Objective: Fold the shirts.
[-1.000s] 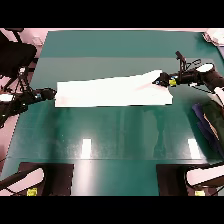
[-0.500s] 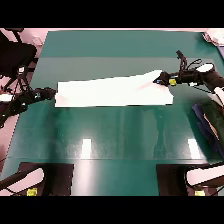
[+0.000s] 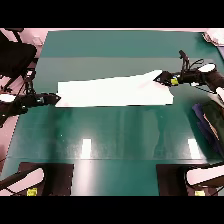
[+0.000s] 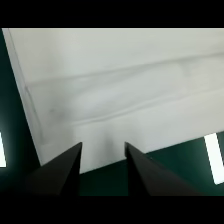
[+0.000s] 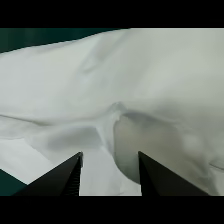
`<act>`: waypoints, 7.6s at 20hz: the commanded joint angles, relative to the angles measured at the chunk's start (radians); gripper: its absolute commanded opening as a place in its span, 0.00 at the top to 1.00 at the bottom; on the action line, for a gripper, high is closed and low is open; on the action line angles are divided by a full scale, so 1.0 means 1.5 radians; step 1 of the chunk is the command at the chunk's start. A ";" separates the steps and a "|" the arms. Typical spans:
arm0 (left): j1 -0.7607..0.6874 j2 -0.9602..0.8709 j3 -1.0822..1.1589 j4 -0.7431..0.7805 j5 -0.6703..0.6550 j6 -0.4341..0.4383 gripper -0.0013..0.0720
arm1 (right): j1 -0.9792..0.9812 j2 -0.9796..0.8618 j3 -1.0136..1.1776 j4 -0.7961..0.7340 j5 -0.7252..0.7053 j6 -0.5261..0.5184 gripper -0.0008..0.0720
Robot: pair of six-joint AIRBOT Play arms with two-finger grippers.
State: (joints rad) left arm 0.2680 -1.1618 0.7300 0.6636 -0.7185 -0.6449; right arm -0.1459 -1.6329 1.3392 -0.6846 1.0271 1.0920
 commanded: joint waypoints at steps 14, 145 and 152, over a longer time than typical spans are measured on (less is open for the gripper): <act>-0.025 0.000 0.001 0.160 0.076 0.666 0.03 | -0.114 0.091 0.001 -0.071 0.035 -0.001 0.42; -0.432 -0.284 0.277 0.220 0.036 -0.652 0.95 | -0.122 -0.276 0.221 0.123 0.296 -0.222 0.00; -0.432 -0.284 0.277 0.220 0.035 -0.652 0.95 | -0.074 -0.276 0.221 0.072 0.222 -0.172 0.11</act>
State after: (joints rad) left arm -0.3786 -1.5887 1.1442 0.9936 -0.6659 -1.6230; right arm -0.2764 -2.0464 1.6703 -0.5442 1.4078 0.7990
